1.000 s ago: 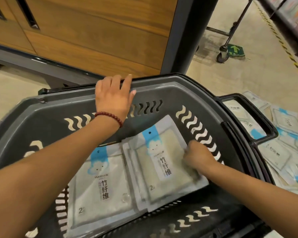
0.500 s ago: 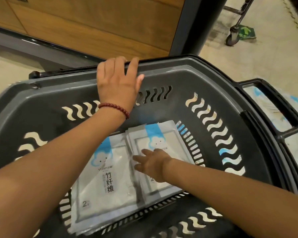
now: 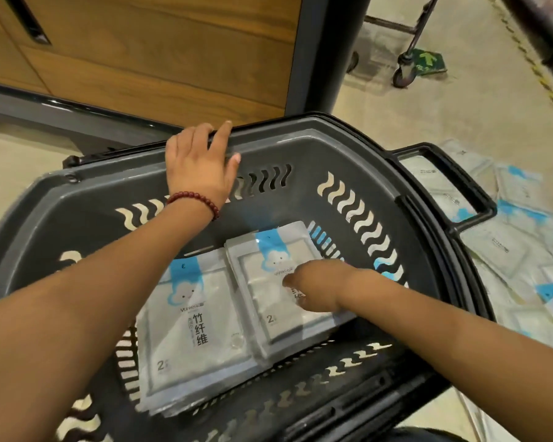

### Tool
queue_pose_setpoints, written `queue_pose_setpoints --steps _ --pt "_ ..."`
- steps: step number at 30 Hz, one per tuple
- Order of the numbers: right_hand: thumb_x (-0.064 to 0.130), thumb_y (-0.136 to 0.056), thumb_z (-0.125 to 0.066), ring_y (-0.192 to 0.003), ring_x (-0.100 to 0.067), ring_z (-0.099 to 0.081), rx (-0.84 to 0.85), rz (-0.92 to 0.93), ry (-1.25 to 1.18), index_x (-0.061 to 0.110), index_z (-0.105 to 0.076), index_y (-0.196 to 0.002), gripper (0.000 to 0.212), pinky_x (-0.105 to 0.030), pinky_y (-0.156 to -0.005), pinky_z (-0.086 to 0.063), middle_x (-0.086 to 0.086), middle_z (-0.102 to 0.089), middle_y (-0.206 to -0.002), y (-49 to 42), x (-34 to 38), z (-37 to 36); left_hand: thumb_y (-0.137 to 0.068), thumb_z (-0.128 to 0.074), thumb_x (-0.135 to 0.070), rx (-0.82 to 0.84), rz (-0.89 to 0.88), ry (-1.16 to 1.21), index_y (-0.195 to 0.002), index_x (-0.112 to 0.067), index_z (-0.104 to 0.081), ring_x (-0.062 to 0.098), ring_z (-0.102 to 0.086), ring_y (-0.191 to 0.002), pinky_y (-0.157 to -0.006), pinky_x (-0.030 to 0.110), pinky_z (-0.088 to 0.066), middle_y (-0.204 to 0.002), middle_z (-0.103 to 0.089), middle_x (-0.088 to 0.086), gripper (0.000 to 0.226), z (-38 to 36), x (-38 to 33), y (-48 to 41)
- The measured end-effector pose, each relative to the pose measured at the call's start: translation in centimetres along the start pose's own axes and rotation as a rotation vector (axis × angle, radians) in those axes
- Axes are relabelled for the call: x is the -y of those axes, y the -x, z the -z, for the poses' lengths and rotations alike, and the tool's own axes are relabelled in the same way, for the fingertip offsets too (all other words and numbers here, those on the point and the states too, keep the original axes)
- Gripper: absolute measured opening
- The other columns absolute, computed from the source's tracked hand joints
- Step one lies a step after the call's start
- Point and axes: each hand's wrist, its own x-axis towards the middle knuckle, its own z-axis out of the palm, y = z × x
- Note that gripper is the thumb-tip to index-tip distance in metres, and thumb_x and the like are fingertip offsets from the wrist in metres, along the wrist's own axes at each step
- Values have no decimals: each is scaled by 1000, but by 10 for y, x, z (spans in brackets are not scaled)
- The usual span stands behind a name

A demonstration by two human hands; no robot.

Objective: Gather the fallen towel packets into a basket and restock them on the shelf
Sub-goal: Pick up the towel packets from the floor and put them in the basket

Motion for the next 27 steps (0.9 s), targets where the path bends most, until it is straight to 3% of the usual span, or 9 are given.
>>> queue_pose_setpoints --steps 4,7,11,15,17,20,23,27 --pt "37 -94 -45 -122 -23 -49 -167 -97 -171 30 -43 -136 43 -36 -94 -45 1 -53 -131 84 -16 -1 -92 -51 -35 192 35 187 -144 -13 -31 27 -20 -141 -115 41 -15 -152 -28 12 60 29 -18 20" --pt "40 -95 -42 -109 -22 -56 -345 -126 -202 27 -54 -120 31 -33 -82 -47 1 -61 -115 138 -22 -11 -93 -50 -39 351 -6 364 -140 -17 -38 22 -37 -133 -109 34 -28 -144 -41 6 53 55 -53 67" --pt "48 -98 -28 -91 -20 -57 -581 -82 -92 21 -58 -91 41 -36 -79 -44 2 -63 -93 177 -13 -32 -92 -50 -44 510 -101 530 -126 -23 -55 14 -54 -116 -98 25 -39 -127 -59 -3 40 85 -105 142" --pt "49 -96 -18 -80 -22 -49 -685 -67 -6 23 -50 -83 43 -32 -81 -35 3 -58 -84 191 -6 -54 -89 -31 -64 726 -113 404 -112 -30 -62 15 -58 -103 -85 27 -44 -114 -65 -5 51 106 -142 190" --pt "47 -95 -18 -76 -23 -47 -763 -122 -5 23 -48 -78 42 -35 -75 -35 2 -55 -79 190 -5 -62 -86 -23 -71 729 -139 238 -103 -27 -56 22 -60 -93 -69 29 -42 -105 -66 1 58 107 -151 211" --pt "38 -90 -22 -66 -27 -50 -900 -191 -7 20 -51 -69 40 -36 -67 -36 -1 -55 -67 183 -2 -67 -83 -17 -74 563 -176 36 -88 -27 -39 24 -60 -77 -52 31 -31 -87 -64 1 52 103 -159 229" --pt "32 -87 -32 -57 -26 -47 -1014 -192 -20 17 -52 -62 35 -33 -60 -36 -1 -52 -59 179 -3 -69 -82 -13 -73 491 -173 2 -85 -27 -33 24 -60 -71 -49 31 -29 -78 -61 -1 50 100 -160 231" --pt "29 -86 -34 -57 -27 -45 -1105 -134 -94 14 -53 -63 33 -34 -62 -28 -3 -50 -59 176 -5 -72 -72 0 -77 485 -175 12 -84 -28 -32 21 -58 -64 -46 29 -29 -62 -47 -4 60 99 -158 232"
